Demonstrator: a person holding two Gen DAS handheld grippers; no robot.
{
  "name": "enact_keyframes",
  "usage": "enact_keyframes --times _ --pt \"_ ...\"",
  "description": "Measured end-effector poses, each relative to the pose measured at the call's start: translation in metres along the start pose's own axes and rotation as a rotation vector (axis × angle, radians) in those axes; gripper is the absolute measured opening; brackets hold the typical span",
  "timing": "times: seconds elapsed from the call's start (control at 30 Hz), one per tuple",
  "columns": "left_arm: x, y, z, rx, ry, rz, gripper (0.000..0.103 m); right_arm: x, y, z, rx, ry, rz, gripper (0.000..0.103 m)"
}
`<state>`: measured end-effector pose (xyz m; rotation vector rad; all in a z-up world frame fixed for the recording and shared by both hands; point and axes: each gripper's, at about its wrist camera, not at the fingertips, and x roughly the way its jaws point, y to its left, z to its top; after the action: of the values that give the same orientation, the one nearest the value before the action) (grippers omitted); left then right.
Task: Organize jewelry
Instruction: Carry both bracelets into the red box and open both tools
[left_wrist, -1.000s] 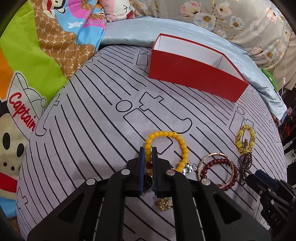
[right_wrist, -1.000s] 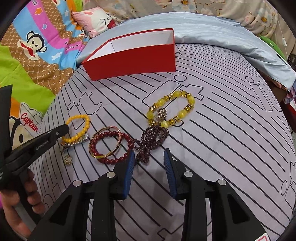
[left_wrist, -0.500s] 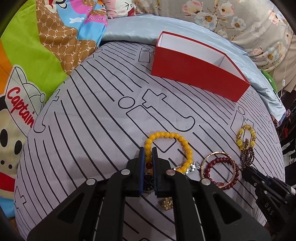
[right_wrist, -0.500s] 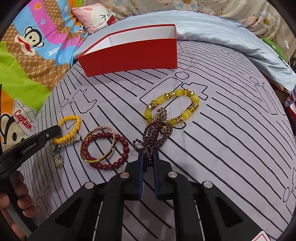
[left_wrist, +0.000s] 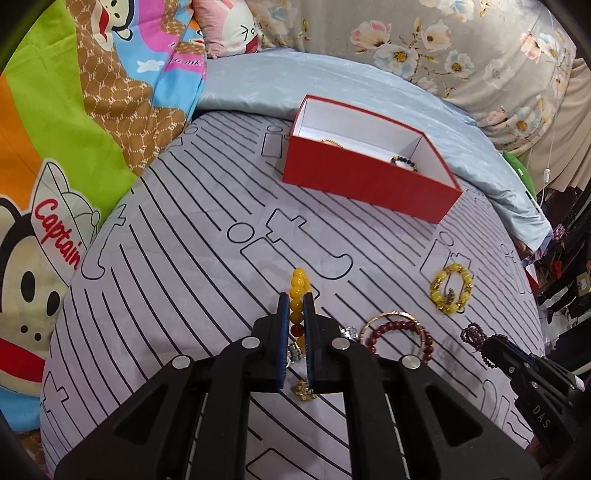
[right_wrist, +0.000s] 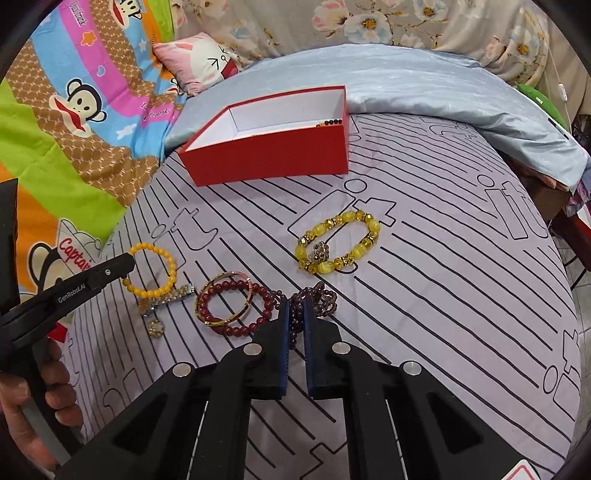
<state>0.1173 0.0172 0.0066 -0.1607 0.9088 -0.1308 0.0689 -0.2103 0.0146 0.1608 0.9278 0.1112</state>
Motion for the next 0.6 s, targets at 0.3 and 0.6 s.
enact_keyframes --times 0.3,0.6 --pt "-0.019 -0.014 0.018 0.035 -0.052 -0.015 0.007 -0.02 -0.004 0.013 0.009 -0.057 0.018 0.007" --pt "-0.018 -0.029 0.073 0.069 -0.125 -0.034 0.007 -0.018 -0.012 0.065 0.007 -0.125 0.028 0.007"
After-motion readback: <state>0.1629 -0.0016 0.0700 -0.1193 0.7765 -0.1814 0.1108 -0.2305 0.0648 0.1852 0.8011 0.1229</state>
